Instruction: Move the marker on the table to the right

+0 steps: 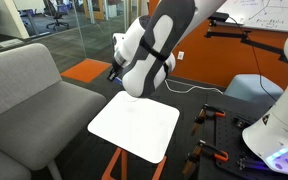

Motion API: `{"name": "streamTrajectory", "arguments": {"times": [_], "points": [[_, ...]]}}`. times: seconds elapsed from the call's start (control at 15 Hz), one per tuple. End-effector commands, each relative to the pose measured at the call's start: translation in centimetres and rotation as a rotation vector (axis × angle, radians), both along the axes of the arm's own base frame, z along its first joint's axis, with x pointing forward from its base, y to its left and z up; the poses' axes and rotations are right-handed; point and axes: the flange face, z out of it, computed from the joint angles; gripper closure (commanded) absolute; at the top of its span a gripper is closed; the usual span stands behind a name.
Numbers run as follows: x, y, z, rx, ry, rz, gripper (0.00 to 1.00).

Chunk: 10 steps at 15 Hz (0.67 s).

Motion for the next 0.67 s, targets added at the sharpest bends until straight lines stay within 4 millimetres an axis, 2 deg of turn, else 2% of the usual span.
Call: {"name": "streamTrajectory", "arguments": {"times": [0.0, 0.33, 0.6], "points": [[-0.8, 0.9, -1.3, -0.108, -0.081, -0.105, 0.94], [-3.4, 2.7, -5.8, -0.15, -0.099, -0.223, 0.94], [-4.0, 3.1, -6.2, -0.18, -0.146, -0.259, 0.94]]}}
